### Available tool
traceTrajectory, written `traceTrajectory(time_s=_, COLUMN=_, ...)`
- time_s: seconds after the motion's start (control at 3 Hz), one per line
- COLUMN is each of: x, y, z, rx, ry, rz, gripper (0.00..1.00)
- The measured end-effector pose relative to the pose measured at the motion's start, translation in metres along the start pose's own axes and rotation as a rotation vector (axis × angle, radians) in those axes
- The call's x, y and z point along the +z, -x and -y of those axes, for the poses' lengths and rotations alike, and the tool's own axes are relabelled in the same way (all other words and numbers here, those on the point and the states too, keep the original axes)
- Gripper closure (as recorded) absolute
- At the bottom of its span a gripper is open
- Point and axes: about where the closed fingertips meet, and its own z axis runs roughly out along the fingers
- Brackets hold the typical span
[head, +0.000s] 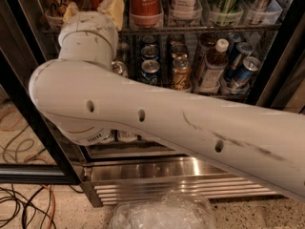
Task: Pick coke can from top shelf of fridge
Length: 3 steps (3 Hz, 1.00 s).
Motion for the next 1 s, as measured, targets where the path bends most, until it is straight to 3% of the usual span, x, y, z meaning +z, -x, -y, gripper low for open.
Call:
traceTrajectory(time_s=0.67, x=0.014, y=-0.001, z=-0.007, rx=0.163, ry=0.012, rz=0.005, gripper=0.34)
traceTrajectory(time_s=1.0, x=0.021, y=0.001, z=-0.008, rx=0.212, ry=0.01, rz=0.014, gripper=0.34)
